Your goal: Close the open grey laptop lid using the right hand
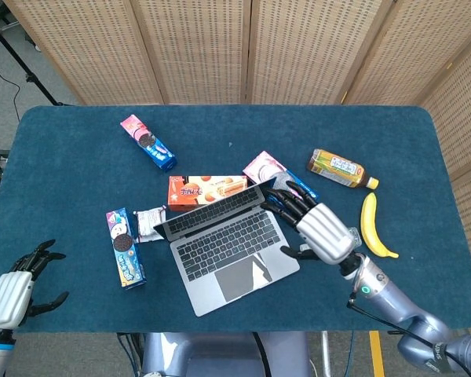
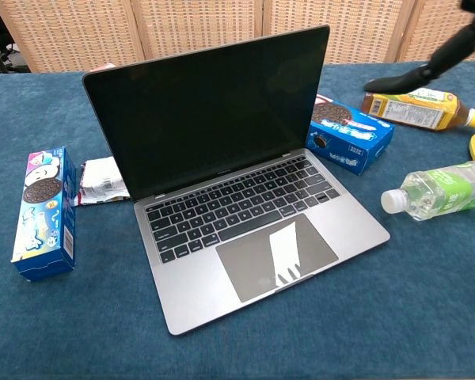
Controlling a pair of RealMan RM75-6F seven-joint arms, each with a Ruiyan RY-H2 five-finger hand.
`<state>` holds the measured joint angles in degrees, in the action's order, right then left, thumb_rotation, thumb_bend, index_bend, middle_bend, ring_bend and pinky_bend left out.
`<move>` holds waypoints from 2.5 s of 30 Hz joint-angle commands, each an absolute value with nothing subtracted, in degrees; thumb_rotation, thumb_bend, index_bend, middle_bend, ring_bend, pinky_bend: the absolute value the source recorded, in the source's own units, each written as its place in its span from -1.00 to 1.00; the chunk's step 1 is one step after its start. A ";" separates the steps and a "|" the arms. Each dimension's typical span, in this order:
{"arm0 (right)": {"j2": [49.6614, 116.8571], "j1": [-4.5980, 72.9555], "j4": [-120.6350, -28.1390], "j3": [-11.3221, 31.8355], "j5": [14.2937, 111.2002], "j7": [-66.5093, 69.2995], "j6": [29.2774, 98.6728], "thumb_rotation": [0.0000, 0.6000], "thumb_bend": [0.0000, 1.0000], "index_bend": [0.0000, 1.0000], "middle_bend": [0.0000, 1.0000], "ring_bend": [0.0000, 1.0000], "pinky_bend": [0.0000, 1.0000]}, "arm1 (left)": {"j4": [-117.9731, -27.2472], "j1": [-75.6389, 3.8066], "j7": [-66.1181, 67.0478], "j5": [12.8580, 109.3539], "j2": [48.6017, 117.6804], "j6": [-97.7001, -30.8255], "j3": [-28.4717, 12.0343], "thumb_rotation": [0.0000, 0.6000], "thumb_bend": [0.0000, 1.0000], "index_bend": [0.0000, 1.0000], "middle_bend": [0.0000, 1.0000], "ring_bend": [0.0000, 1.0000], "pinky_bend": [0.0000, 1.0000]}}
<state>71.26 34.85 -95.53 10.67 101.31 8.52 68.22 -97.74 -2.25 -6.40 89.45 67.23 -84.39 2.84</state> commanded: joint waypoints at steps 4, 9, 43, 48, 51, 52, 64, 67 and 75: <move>73.78 37.88 -98.20 10.38 100.73 5.72 65.12 1.00 -0.53 -0.72 -0.93 -0.76 -1.00 | -97.40 -2.17 -6.65 89.17 67.17 -84.13 2.94 1.00 -0.61 -0.39 -0.66 -0.57 -0.60; 76.10 40.33 -98.22 10.95 99.41 4.09 62.95 1.00 -0.53 -0.72 -0.93 -0.76 -1.00 | -97.07 -2.16 -6.75 89.22 67.17 -83.91 3.07 1.00 -0.61 -0.39 -0.66 -0.57 -0.60; 83.41 49.58 -87.98 14.27 88.04 4.68 56.50 1.00 -0.53 -0.56 -0.63 -0.41 -0.97 | -96.69 -2.87 -7.73 89.39 67.52 -81.76 3.72 1.00 -0.61 -0.39 -0.66 -0.57 -0.60; 83.16 49.79 -88.39 13.99 87.74 4.18 56.91 1.00 -0.53 -0.55 -0.59 -0.36 -0.93 | -96.73 -2.95 -7.78 89.35 67.51 -81.60 3.74 1.00 -0.61 -0.39 -0.66 -0.57 -0.60; 83.10 49.86 -88.53 13.84 87.42 4.10 57.01 1.00 -0.53 -0.55 -0.59 -0.36 -0.93 | -96.73 -2.95 -7.83 89.33 67.47 -81.58 3.76 1.00 -0.61 -0.39 -0.66 -0.57 -0.60; 83.09 49.88 -88.53 13.73 87.35 3.99 57.00 1.00 -0.53 -0.55 -0.59 -0.36 -0.93 | -96.75 -2.95 -7.88 89.33 67.44 -81.61 3.74 1.00 -0.61 -0.39 -0.66 -0.57 -0.60; 83.22 49.58 -88.90 12.39 86.14 1.85 57.10 1.00 -0.53 -0.53 -0.57 -0.33 -0.89 | -96.79 -3.10 -7.49 89.38 67.62 -81.26 3.88 1.00 -0.61 -0.39 -0.66 -0.57 -0.60; 82.88 49.44 -89.24 12.34 85.75 1.30 57.20 1.00 -0.53 -0.53 -0.57 -0.33 -0.88 | -96.79 -3.10 -7.49 89.41 67.62 -81.23 3.93 1.00 -0.61 -0.39 -0.66 -0.57 -0.60; 80.92 48.35 -90.51 11.96 84.49 -0.26 57.79 1.00 -0.53 -0.54 -0.57 -0.33 -0.88 | -96.82 -3.20 -7.21 89.56 67.76 -81.01 4.09 1.00 -0.61 -0.39 -0.66 -0.57 -0.60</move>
<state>81.04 48.45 -90.40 12.03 84.58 -0.15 57.72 -96.82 -3.20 -7.21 89.56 67.76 -81.01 4.09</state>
